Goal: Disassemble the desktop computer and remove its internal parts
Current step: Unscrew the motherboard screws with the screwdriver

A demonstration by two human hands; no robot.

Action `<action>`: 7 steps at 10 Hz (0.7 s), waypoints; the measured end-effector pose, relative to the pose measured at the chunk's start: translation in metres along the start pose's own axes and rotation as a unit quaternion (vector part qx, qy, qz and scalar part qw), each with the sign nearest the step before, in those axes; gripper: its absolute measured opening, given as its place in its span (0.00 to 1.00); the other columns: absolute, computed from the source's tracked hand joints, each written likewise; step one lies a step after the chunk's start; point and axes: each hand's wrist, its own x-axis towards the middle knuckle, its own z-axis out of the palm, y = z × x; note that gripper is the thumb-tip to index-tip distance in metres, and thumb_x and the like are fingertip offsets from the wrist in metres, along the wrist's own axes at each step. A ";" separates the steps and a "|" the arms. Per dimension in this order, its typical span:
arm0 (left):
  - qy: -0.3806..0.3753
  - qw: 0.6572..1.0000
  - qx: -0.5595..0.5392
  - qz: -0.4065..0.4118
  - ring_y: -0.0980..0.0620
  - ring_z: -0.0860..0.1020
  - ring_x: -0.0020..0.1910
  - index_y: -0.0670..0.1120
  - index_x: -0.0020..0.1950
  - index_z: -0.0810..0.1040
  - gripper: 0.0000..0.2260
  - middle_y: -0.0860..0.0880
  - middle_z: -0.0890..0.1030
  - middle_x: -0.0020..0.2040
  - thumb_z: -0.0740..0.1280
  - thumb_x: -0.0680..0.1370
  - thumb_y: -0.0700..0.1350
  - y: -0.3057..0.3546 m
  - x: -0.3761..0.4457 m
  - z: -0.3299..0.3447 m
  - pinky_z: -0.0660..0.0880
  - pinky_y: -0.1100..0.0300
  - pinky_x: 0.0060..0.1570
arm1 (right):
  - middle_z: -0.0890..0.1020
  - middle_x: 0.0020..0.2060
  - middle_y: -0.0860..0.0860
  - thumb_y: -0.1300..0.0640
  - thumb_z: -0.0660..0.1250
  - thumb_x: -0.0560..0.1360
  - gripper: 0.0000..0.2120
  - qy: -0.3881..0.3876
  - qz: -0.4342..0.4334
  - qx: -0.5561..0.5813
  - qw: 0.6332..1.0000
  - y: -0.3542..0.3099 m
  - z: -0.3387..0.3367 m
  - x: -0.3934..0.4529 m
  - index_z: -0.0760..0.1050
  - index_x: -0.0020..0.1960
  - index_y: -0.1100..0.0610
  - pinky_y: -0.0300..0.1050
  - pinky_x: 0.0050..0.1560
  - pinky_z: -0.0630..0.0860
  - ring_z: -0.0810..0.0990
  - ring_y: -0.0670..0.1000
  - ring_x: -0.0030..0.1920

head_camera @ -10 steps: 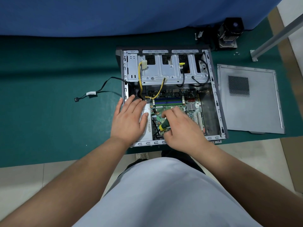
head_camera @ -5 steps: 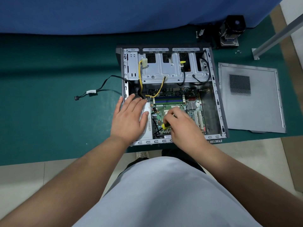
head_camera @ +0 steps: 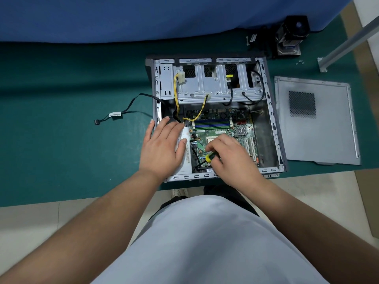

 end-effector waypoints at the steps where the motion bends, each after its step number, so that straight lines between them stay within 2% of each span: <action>1: -0.002 1.000 0.003 -0.001 0.51 0.61 0.80 0.50 0.75 0.72 0.21 0.52 0.75 0.73 0.56 0.85 0.55 0.001 0.000 0.000 0.46 0.48 0.81 | 0.76 0.54 0.49 0.66 0.66 0.73 0.15 0.016 0.006 0.004 1.000 0.002 0.000 0.000 0.78 0.58 0.55 0.46 0.53 0.72 0.74 0.53 0.56; 2: -0.002 1.000 0.002 -0.001 0.51 0.61 0.80 0.50 0.75 0.72 0.21 0.52 0.75 0.73 0.56 0.85 0.55 0.000 0.000 0.000 0.45 0.48 0.81 | 0.76 0.54 0.49 0.65 0.66 0.74 0.14 0.024 0.011 0.012 1.000 0.003 0.000 -0.001 0.78 0.57 0.54 0.43 0.51 0.69 0.73 0.52 0.56; 4: 0.001 1.000 0.002 0.000 0.50 0.62 0.80 0.50 0.75 0.72 0.21 0.52 0.75 0.72 0.55 0.85 0.55 -0.001 0.000 0.000 0.46 0.48 0.81 | 0.75 0.54 0.50 0.66 0.65 0.74 0.14 0.024 0.019 0.023 0.999 0.004 0.003 -0.002 0.78 0.58 0.55 0.48 0.54 0.74 0.74 0.53 0.57; 7: 0.003 1.000 -0.003 0.001 0.50 0.62 0.79 0.50 0.75 0.73 0.21 0.52 0.75 0.72 0.55 0.84 0.55 -0.001 0.000 0.000 0.47 0.47 0.81 | 0.75 0.55 0.50 0.66 0.66 0.74 0.16 0.013 -0.005 -0.006 1.000 0.006 0.004 -0.001 0.78 0.60 0.55 0.49 0.56 0.74 0.74 0.54 0.57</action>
